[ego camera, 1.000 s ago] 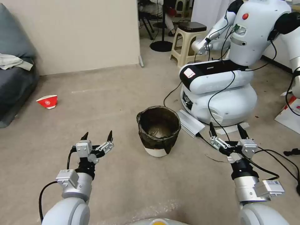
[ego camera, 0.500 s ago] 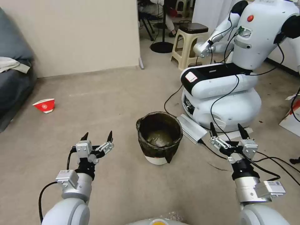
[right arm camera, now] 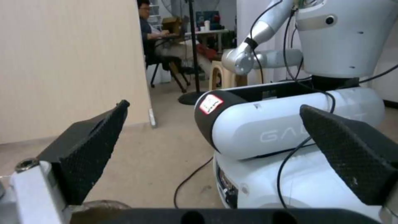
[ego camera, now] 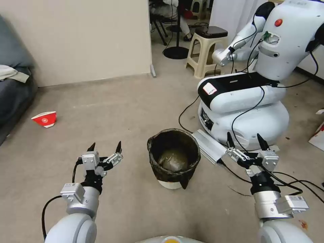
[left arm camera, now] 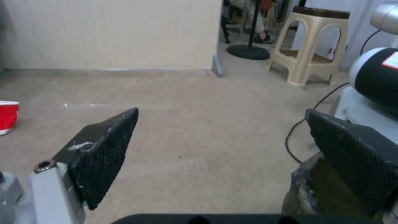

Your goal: Pick up the trash can from the floor.

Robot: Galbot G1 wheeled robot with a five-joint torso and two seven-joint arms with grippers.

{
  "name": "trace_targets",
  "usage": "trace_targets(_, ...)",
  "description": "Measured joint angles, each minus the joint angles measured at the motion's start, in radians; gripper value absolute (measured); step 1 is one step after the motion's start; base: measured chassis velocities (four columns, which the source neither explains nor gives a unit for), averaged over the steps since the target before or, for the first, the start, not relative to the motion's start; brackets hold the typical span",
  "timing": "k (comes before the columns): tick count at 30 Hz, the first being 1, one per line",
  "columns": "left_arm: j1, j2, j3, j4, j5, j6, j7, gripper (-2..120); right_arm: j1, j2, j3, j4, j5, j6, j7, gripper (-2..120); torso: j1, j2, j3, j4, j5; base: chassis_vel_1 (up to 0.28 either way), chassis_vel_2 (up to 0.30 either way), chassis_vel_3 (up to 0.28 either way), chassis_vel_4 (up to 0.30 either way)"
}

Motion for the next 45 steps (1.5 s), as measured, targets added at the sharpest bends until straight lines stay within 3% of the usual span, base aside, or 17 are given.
trace_targets(9,-0.005,0.003,0.001,0.009,-0.002,0.000,0.000,100,0.003,-0.001,0.002,-0.012,-0.002,0.012,-0.002,100,0.000,0.000,0.000,0.0000,0.0002,-0.094,0.097,0.090,-0.082)
trace_targets(20,-0.042,0.066,0.015,0.035,-0.072,0.015,0.012,100,-0.006,-0.001,0.006,-0.025,-0.008,0.047,-0.012,100,0.000,0.000,0.000,-0.0001,0.0001,-0.009,0.015,0.006,-0.012)
trace_targets(25,-0.068,0.126,0.037,0.033,-0.174,0.094,0.026,100,-0.024,0.002,0.002,-0.022,-0.027,0.058,-0.013,100,0.000,0.000,0.000,0.0001,-0.0001,0.000,0.000,0.000,0.000)
trace_targets(28,-0.103,0.187,0.059,0.026,-0.280,0.198,0.015,100,-0.039,0.003,-0.001,-0.011,-0.040,0.064,-0.013,100,0.000,0.000,0.000,-0.0002,0.0000,0.000,0.000,0.000,0.000)
trace_targets(29,-0.103,0.187,0.059,0.026,-0.280,0.198,0.015,100,-0.039,0.003,-0.001,-0.011,-0.040,0.064,-0.013,100,0.000,0.000,0.000,-0.0002,0.0000,0.000,0.000,0.000,0.000)
trace_targets(31,-0.136,0.224,0.073,0.024,-0.362,0.267,-0.015,100,-0.041,0.002,0.000,-0.008,-0.042,0.065,-0.013,100,0.000,0.000,0.000,-0.0001,-0.0001,0.000,0.000,0.000,0.000)
trace_targets(32,-0.136,0.224,0.073,0.024,-0.362,0.267,-0.015,100,-0.041,0.002,0.000,-0.008,-0.042,0.065,-0.013,100,0.000,0.000,0.000,-0.0001,-0.0001,0.000,0.000,0.000,0.000)
trace_targets(35,-0.206,0.275,0.102,0.034,-0.458,0.383,-0.084,100,-0.042,0.002,0.002,-0.008,-0.043,0.065,-0.011,100,0.000,0.000,0.000,0.0000,0.0000,0.000,0.000,0.000,0.000)
trace_targets(39,-0.258,0.306,0.145,0.053,-0.522,0.466,-0.132,100,-0.041,0.004,0.003,-0.008,-0.044,0.065,-0.009,100,0.000,0.000,0.000,-0.0002,0.0001,0.000,0.000,0.000,0.000)
trace_targets(45,-0.303,0.320,0.201,0.095,-0.521,0.511,-0.143,100,-0.037,0.004,0.007,-0.008,-0.045,0.060,-0.006,100,0.000,0.000,0.000,0.0001,-0.0002,0.000,0.000,0.000,0.000)
